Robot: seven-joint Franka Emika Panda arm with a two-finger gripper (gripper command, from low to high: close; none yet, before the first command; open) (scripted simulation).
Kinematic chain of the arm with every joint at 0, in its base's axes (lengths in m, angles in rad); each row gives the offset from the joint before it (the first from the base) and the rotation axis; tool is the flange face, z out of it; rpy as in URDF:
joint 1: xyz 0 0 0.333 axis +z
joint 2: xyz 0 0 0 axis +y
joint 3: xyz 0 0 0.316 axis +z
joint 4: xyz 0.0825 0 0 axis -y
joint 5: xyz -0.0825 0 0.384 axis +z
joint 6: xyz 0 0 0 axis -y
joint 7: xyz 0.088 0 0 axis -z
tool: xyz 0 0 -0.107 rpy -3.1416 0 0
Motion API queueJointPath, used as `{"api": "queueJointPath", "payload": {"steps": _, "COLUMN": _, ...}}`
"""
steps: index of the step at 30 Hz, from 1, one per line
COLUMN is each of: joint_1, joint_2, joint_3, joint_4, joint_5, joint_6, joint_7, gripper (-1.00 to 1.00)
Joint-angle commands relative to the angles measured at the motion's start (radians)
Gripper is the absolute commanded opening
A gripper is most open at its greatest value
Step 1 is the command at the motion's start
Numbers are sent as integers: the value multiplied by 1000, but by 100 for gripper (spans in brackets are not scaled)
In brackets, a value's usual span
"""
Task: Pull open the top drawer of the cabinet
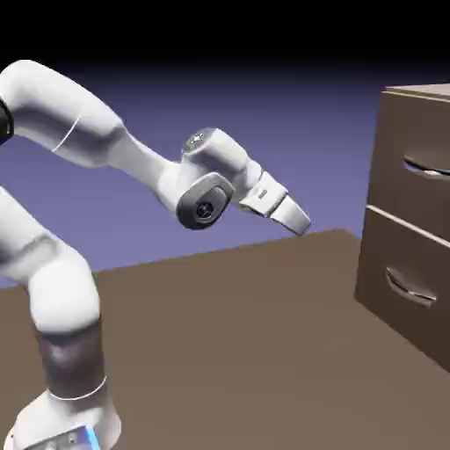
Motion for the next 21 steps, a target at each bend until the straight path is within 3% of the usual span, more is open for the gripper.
{"api": "queueJointPath", "payload": {"steps": 1, "joint_1": -18, "joint_2": 35, "joint_3": 29, "joint_4": 15, "joint_5": -44, "joint_6": -10, "joint_7": -6, "gripper": 0}}
{"api": "queueJointPath", "payload": {"steps": 21, "joint_1": -369, "joint_2": 726, "joint_3": 599, "joint_4": 308, "joint_5": -913, "joint_6": -211, "joint_7": -131, "gripper": 0}}
